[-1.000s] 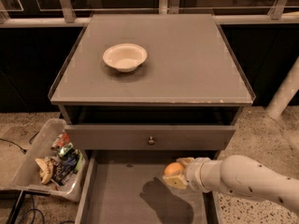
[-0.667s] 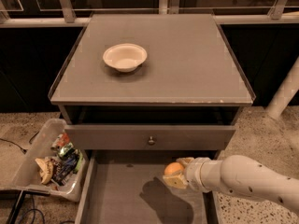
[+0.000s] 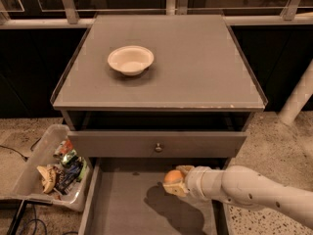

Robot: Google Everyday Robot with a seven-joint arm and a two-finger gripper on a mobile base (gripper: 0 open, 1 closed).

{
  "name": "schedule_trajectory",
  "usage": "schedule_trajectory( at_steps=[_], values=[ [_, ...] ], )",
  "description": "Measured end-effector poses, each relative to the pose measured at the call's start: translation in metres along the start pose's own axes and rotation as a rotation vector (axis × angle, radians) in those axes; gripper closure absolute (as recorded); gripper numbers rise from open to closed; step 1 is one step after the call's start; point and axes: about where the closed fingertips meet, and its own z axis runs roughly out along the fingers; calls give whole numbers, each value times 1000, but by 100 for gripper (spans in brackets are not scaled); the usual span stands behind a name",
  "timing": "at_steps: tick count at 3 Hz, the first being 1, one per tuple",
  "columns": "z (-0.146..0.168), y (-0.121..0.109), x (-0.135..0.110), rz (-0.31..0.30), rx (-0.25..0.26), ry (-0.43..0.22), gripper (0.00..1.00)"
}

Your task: Place orange into middle drawer

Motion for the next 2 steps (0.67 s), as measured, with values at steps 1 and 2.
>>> schedule_trajectory(
  at_steps=[1,2],
  values=[
    [33,-8,17,20,-11,-80,100],
    [61,-11,42,46,1,-114,100]
  ],
)
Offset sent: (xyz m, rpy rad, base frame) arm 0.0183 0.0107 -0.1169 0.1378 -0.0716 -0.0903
